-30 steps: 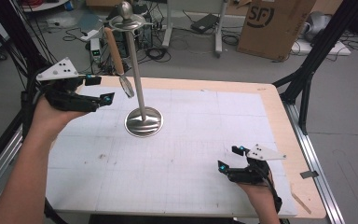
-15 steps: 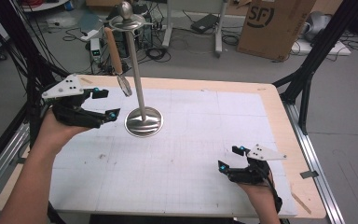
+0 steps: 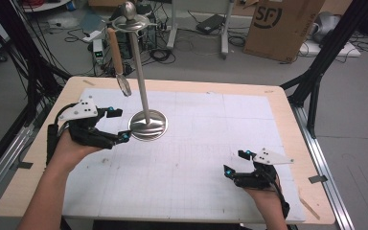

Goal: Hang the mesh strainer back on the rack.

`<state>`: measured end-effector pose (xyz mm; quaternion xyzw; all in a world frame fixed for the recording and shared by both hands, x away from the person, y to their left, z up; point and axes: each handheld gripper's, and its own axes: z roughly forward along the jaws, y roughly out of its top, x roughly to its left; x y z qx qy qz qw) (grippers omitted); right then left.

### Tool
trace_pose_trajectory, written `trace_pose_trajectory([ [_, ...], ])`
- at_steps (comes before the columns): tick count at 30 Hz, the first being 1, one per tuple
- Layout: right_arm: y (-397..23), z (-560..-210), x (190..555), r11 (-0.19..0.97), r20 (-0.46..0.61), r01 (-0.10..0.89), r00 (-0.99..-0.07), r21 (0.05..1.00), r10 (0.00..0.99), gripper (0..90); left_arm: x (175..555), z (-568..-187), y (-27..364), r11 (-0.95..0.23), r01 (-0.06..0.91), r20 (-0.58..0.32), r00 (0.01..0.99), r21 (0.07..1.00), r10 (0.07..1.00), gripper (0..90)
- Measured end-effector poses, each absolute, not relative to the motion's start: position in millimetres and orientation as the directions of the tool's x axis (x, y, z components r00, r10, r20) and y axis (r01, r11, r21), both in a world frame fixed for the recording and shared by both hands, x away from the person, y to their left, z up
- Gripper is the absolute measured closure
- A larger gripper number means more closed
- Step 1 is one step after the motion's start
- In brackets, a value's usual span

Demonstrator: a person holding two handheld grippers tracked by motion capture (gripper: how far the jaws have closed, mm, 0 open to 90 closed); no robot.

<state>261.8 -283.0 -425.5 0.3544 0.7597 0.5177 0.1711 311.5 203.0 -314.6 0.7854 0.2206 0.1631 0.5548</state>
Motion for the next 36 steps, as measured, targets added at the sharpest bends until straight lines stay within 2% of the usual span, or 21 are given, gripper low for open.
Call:
trace_pose_trajectory([
  [6, -284, -426, 262, 0.209, 0.109, 0.362, -0.688, 0.908, 0.718, 16.4, 307, -335, 200, -0.276, 0.185, -0.016, 0.853, 0.943, 0.521, 20.3],
  [19, -283, -426, 262, 0.213, 0.108, 0.363, -0.69, 0.907, 0.716, 16.3, 292, -363, 196, -0.278, 0.19, -0.015, 0.848, 0.942, 0.529, 19.7],
  [29, -288, -428, 264, 0.204, 0.116, 0.371, -0.68, 0.906, 0.724, 16.4, 289, -381, 191, -0.305, 0.198, 0.005, 0.833, 0.932, 0.554, 19.0],
  [33, -285, -430, 265, 0.213, 0.113, 0.372, -0.686, 0.903, 0.719, 16.4, 293, -392, 183, -0.368, 0.231, 0.012, 0.834, 0.901, 0.552, 17.0],
  [36, -284, -430, 266, 0.217, 0.111, 0.37, -0.69, 0.903, 0.715, 16.3, 293, -392, 182, -0.349, 0.229, 0.001, 0.834, 0.909, 0.552, 17.0],
])
